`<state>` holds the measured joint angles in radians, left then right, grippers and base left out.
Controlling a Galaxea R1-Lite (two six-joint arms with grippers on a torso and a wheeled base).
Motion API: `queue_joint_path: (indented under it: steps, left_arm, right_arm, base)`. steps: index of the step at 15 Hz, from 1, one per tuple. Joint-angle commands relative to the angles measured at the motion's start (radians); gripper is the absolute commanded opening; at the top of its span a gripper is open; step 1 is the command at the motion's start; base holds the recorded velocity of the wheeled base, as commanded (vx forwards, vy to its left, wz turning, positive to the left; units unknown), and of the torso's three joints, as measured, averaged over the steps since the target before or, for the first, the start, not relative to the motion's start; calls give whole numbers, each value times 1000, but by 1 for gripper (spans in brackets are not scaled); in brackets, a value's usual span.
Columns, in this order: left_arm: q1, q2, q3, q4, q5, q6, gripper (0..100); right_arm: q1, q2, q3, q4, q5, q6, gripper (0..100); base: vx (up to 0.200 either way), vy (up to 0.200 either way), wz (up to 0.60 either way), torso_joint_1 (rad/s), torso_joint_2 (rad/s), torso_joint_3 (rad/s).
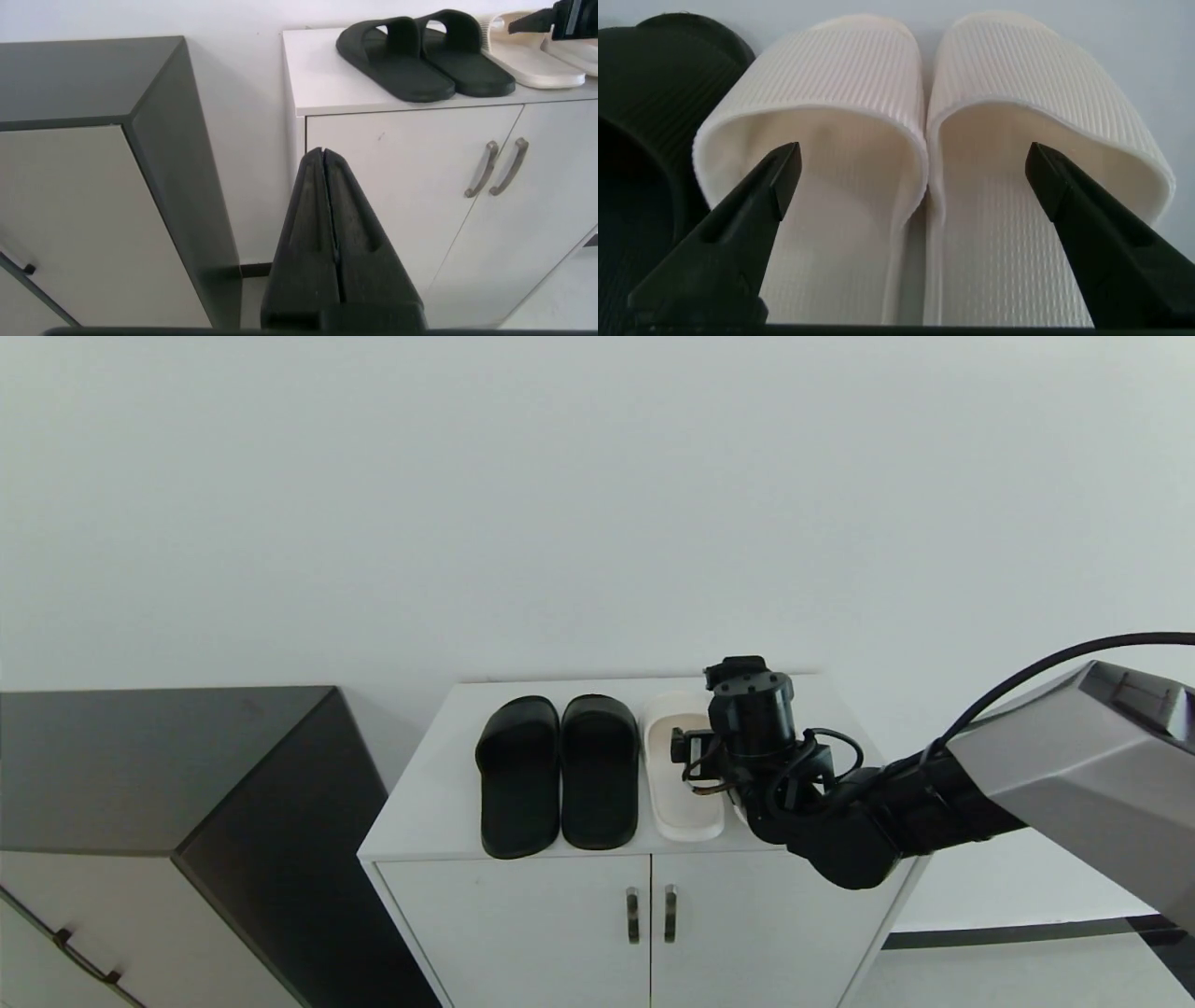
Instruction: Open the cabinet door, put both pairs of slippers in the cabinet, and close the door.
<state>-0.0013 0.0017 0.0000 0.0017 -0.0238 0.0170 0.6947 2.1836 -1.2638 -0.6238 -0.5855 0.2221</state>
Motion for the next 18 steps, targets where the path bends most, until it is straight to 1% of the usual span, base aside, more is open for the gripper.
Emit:
queue_joint_path:
  steps: [1, 3, 4, 8, 12, 14, 15, 16, 17, 18]
  left_arm:
    - [0, 1, 0, 0, 1, 0, 0]
    - [1, 1, 0, 0, -1, 0, 0]
    - [0, 1, 0, 0, 1, 1, 0]
    - [0, 1, 0, 0, 1, 1, 0]
    - [0, 1, 0, 0, 1, 3, 0]
    - [0, 0, 0, 0, 5, 3, 0]
    - [0, 0, 0, 0, 7, 6, 0]
    - [0, 0, 0, 0, 7, 6, 0]
    - [0, 1, 0, 0, 4, 9, 0]
    - [0, 1, 0, 0, 4, 9, 0]
  right_arm:
    - [-12, 31, -35, -1, 1, -4, 100]
    - [-26, 51, -57, -2, 1, -14, 100]
    - [-29, 53, -65, -1, 1, -18, 0]
    - [-41, 84, -114, -2, 3, -50, 0]
    - [-41, 56, -106, -4, 1, -60, 0]
    - [-41, -27, -55, -2, 3, -87, 0]
    - [-41, -88, -5, -2, 13, -121, 0]
    - [-41, -91, -2, -2, 15, -122, 0]
    - [-37, -202, 93, -1, 98, -142, 0]
    - [-27, -252, 149, -1, 131, -142, 0]
  base:
    - [0, 0, 0, 0, 0, 0]
    - [0, 0, 0, 0, 0, 0]
    - [0, 0, 0, 0, 0, 0]
    - [0, 0, 0, 0, 0, 0]
    - [0, 0, 0, 0, 0, 0]
    - [0, 0, 0, 0, 0, 0]
    - [0, 0, 0, 0, 0, 0]
    - [0, 0, 0, 0, 0, 0]
    - [0, 0, 0, 0, 0, 0]
    - [0, 0, 0, 0, 0, 0]
